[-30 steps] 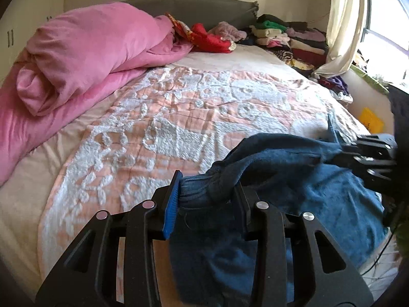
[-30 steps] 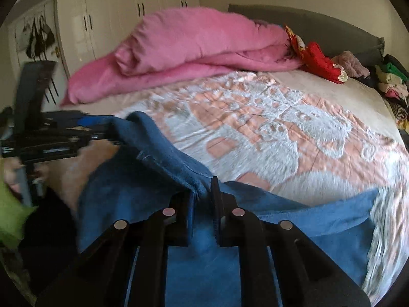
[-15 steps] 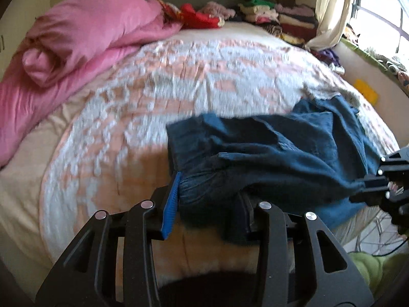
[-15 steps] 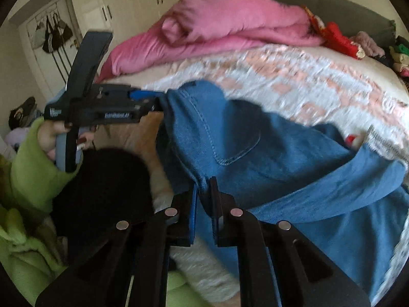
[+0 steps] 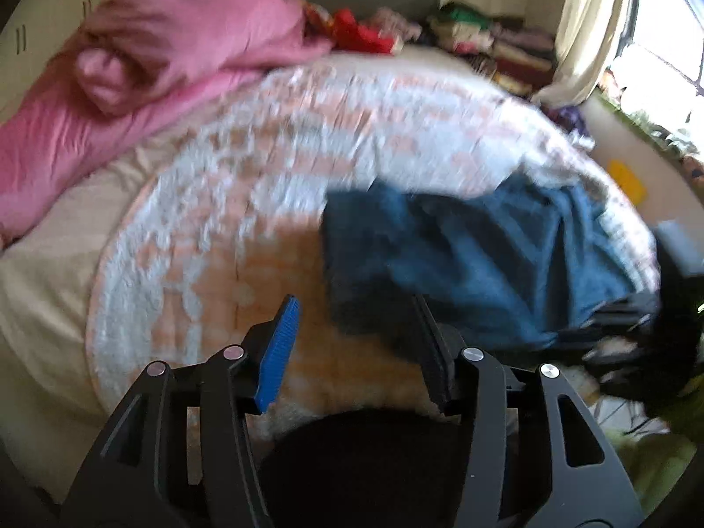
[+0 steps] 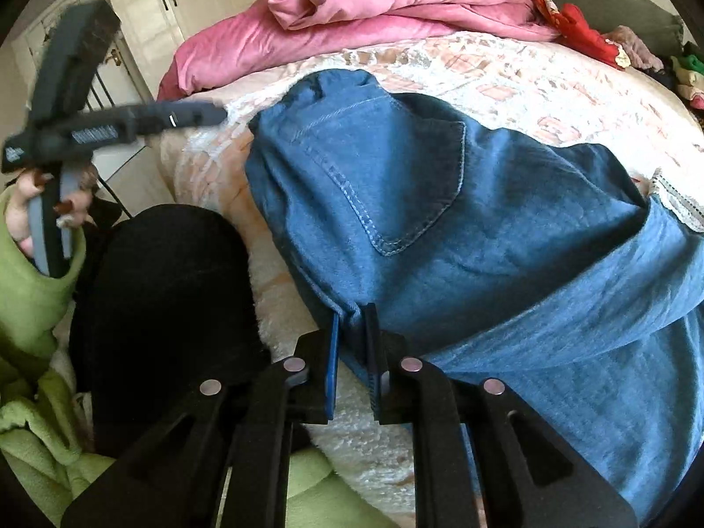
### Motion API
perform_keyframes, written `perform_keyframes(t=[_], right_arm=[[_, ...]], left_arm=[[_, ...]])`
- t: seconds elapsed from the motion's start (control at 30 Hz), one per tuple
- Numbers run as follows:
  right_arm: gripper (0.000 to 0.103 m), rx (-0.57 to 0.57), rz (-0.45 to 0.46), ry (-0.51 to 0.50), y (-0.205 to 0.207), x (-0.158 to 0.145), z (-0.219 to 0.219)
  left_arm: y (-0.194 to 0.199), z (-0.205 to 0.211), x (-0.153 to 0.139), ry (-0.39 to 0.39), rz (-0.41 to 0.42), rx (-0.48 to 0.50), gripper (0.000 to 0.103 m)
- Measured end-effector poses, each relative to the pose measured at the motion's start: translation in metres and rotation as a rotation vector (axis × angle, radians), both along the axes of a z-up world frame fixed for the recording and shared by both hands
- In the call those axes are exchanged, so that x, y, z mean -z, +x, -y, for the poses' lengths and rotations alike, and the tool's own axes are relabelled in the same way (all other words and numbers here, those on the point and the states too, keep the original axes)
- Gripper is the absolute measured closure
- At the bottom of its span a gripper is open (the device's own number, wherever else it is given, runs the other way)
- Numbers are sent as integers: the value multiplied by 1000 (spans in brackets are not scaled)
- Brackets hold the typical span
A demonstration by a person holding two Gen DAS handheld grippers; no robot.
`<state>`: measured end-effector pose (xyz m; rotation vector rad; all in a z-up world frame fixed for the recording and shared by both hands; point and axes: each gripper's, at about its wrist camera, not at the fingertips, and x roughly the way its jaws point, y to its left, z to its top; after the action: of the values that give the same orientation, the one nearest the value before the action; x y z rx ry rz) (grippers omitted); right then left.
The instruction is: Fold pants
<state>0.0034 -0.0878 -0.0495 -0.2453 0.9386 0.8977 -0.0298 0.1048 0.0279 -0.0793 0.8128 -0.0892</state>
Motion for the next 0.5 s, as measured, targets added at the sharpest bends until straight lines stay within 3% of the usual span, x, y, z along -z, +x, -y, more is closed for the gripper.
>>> perform_keyframes(t=[0.17,0.27,0.37,0.5], right_arm=[[86,-6,-29,26,-1,0,2],[77,-30,-34,31,-7,-5,3],[73,-49,-3,77,-14,-26,11],[55,45,74,122,1,-47,23]], left_arm=[[28,46,-7,-9,-12,117,60],[51,70,14,63,-76,137,60],[60,70,41,81,-159,121,60],[49,61,44,49,-154,120,60]])
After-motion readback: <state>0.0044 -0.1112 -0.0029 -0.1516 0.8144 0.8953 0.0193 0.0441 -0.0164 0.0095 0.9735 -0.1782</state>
